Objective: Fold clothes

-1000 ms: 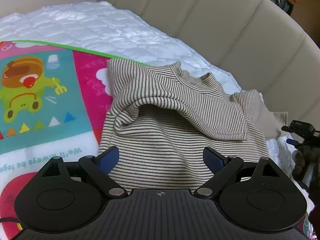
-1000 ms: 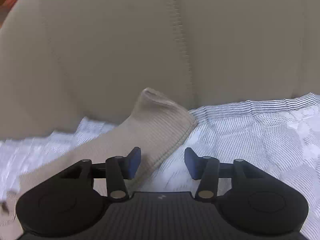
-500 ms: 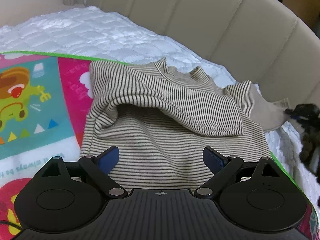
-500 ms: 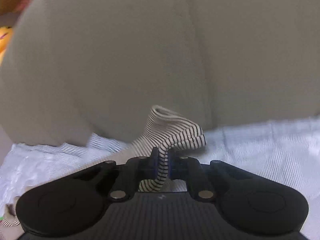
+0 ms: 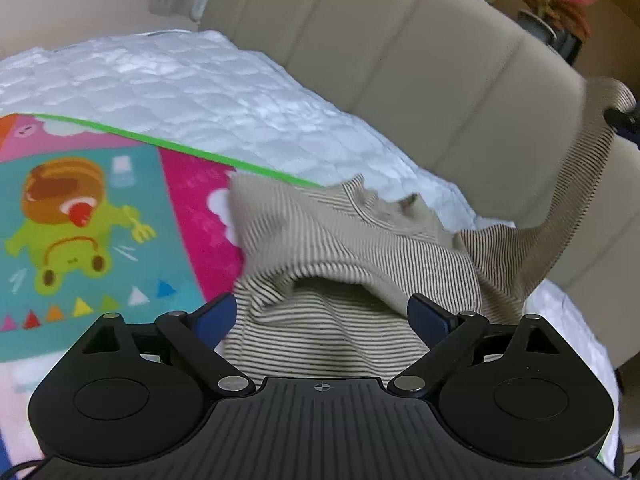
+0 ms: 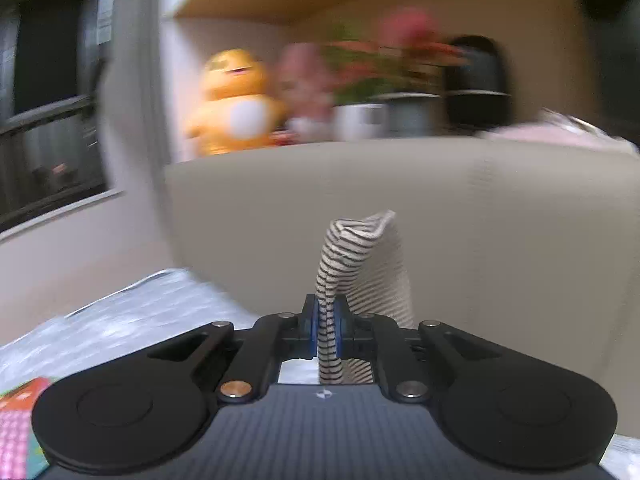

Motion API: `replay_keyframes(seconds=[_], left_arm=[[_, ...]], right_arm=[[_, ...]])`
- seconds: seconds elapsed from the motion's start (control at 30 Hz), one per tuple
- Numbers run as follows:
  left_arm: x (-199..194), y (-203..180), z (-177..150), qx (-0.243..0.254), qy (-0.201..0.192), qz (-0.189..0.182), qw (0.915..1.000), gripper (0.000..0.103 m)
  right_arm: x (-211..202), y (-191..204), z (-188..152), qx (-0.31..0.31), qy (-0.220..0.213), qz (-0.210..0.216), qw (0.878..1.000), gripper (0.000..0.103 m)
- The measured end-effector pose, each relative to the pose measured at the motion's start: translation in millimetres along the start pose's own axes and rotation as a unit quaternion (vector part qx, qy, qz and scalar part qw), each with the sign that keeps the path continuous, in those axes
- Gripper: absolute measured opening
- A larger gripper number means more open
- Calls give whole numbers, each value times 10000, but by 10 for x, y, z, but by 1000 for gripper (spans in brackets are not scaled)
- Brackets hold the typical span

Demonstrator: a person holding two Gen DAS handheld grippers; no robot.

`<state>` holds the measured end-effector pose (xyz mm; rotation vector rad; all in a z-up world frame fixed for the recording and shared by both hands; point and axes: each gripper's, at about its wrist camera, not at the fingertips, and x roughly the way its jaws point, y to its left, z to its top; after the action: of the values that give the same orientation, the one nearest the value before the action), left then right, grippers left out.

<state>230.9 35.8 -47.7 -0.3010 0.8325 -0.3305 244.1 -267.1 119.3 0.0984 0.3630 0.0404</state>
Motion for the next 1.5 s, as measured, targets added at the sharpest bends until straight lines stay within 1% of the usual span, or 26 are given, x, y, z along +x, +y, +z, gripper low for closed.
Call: replay_keyframes(seconds=[0.1,0.2,0.3,0.4,0.47,0.53,0.7,0.8,0.97,1.03,1.07,1.1,1.13,1.2,1.27,1.33,1.43,1.47,1.5], left_arm=[[-69,126,54,-193,-61,15,9998,96],[-116,256,102,-414,-97,40,9991,97],[-108,342,113,-520,-51,62,9986,97],[-92,371,103,-558,16,48,9984,97],[-72,353,94,-507,47,43,9987,97],[-57,327,83,-445,58,55,9990,97],[-12,255,50,-292,97,120,9995,97],[41,176,40,-111,47,113,9999,97],[134,25,37,218,-93,57,9997,97],[165,-42,82,255,-200,-92,9994,97],[183,-78,103,253,-231,-217,9992,94],[190,-109,108,273,-264,-336,9987,88],[197,-140,114,294,-296,-454,9981,86],[212,-208,101,390,-319,-683,9964,85],[263,-271,80,540,-282,-808,9949,84],[375,-314,49,659,-135,-741,9950,84],[579,-304,-21,755,127,-453,9960,82],[636,-274,-52,769,208,-363,9962,77],[659,-244,-71,791,230,-343,9960,74]], right_arm=[[129,433,-9,-334,249,342,9985,7],[267,862,-231,-621,590,635,9943,7],[357,1187,-485,-776,939,883,9886,9],[388,1357,-670,-739,1206,1218,9824,14],[358,1427,-761,-806,1251,1367,9794,16],[318,1456,-776,-815,1241,1447,9783,23],[254,1242,-838,-606,1245,1405,9803,28],[202,1048,-921,-489,1292,1272,9822,30],[111,649,-1243,-65,1409,762,9871,35],[44,452,-1410,338,1511,605,9861,38],[12,362,-1493,515,1531,557,9853,39],[-20,272,-1577,680,1538,507,9845,39],[-37,198,-1659,816,1534,484,9836,39],[-56,66,-1820,1056,1515,466,9817,40],[-4,-30,-1917,1087,1660,461,9790,41],[69,-63,-1916,948,1654,363,9810,41],[189,-86,-1816,908,1433,491,9843,42],[229,-87,-1790,902,1384,560,9847,44],[270,-98,-1802,922,1391,618,9840,49]])
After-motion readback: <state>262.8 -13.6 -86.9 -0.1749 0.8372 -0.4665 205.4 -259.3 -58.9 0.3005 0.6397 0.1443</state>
